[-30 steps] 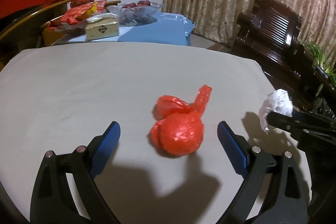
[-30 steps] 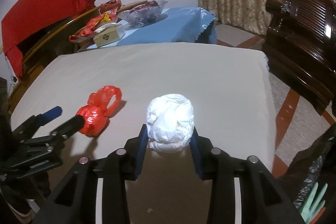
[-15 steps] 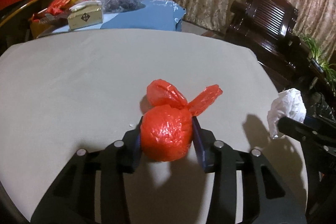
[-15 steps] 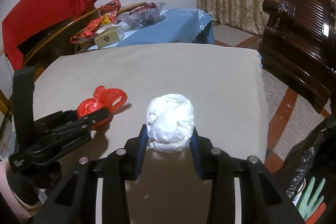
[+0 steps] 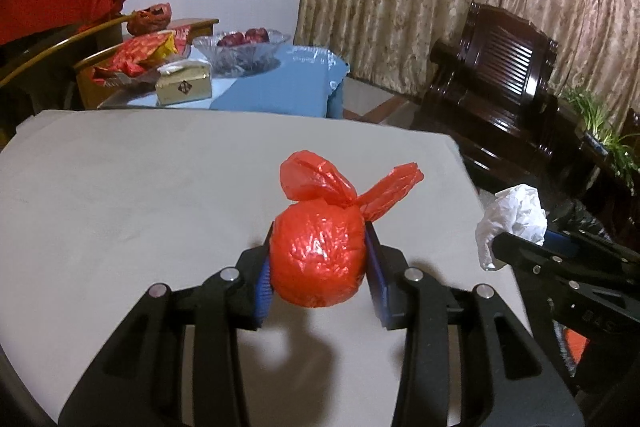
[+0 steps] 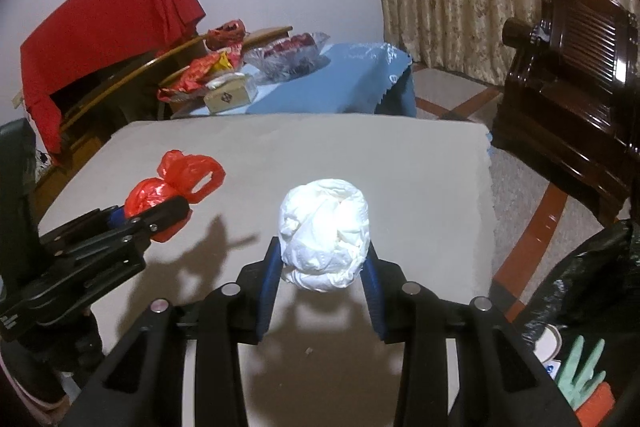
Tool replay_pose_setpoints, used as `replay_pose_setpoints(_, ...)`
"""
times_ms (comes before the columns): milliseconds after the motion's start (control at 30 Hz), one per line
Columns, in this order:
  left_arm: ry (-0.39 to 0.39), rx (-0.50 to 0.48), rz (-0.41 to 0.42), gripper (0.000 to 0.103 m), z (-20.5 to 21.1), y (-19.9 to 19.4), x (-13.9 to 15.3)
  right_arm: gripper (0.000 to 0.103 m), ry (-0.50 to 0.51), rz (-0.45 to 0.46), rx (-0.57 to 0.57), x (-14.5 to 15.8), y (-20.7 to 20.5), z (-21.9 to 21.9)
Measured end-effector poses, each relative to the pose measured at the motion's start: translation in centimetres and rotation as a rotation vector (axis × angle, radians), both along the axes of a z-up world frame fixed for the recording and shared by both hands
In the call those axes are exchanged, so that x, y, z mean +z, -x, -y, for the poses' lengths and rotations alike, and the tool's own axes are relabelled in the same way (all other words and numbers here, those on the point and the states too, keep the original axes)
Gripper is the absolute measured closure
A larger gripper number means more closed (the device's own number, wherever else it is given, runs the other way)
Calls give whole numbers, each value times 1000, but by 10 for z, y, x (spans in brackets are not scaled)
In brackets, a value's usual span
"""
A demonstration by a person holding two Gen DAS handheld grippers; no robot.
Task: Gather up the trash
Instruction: 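Carry the red and white bags over the black bin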
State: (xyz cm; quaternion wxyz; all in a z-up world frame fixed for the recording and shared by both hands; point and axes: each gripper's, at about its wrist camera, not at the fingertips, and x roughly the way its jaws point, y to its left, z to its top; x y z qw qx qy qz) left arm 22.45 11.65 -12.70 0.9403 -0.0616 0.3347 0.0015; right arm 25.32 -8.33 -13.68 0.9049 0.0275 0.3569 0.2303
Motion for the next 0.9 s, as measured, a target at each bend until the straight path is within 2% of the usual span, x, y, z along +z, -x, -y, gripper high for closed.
replay_pose_setpoints(500,9,-31,57,65,26,46,46,65,-26,64,-16,44,52,33)
replay_pose_setpoints(900,0,-115,90,65,71,81,68,65,-37,122,-67,73,99,75)
